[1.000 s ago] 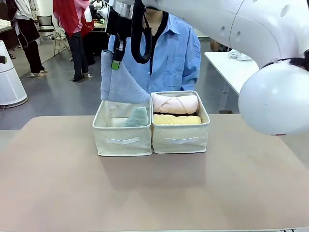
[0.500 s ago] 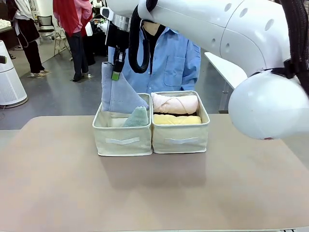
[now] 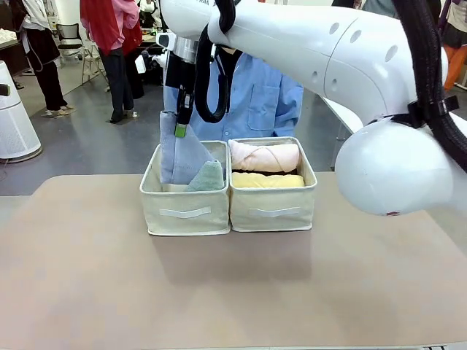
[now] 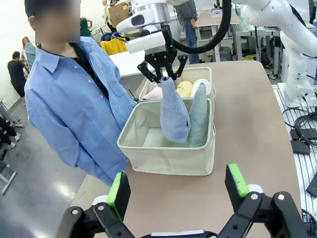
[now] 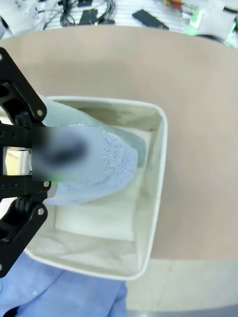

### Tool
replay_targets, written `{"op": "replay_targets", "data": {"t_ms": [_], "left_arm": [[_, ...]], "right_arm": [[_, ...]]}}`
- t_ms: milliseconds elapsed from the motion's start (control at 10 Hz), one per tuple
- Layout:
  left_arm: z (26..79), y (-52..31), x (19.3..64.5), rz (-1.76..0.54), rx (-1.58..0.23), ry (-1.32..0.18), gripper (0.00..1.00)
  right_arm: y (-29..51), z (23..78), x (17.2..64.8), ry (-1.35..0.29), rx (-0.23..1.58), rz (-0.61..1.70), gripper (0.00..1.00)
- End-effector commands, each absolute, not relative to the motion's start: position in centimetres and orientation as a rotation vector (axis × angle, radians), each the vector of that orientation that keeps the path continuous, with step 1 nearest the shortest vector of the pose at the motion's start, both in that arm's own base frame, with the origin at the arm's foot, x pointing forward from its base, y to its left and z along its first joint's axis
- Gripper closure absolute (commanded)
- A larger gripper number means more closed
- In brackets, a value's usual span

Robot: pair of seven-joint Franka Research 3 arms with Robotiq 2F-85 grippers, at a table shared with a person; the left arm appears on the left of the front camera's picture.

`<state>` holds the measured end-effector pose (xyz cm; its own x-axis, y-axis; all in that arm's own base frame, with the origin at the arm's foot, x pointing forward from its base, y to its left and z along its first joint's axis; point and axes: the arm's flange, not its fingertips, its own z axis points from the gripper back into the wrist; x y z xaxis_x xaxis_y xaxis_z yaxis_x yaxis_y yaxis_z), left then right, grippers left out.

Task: Sort the towels based on their folding style.
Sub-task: Pick up another triangle-folded towel from the table and place it in the left Fabric basket.

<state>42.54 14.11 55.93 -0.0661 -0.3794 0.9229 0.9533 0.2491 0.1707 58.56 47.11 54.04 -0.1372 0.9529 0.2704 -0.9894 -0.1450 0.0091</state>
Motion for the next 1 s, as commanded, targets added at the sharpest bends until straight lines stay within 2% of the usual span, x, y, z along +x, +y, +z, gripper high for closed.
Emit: {"op": "replay_targets", "data": {"t_ms": [0, 500, 700, 900], "left_arm": [[56.0, 14.2, 42.4, -1.242, -0.674, -1.156, 0.00], [56.0, 14.2, 42.4, -1.242, -0.674, -1.156, 0.00], [56.0, 14.2, 42.4, -1.242, -0.674, -1.156, 0.00], [56.0, 14.2, 42.4, -1.242, -0.674, -1.156, 0.00]], "right_arm": [[49.7, 55.5, 62.1, -0.157, 0.312, 1.700, 0.83], [50.4, 51.7, 62.7, -0.075, 0.340, 1.717, 0.83], [50.7, 50.5, 62.8, -0.092, 0.307, 1.733, 0.83], [50.7, 49.9, 62.3, -0.176, 0.339, 1.770, 0.83]]}}
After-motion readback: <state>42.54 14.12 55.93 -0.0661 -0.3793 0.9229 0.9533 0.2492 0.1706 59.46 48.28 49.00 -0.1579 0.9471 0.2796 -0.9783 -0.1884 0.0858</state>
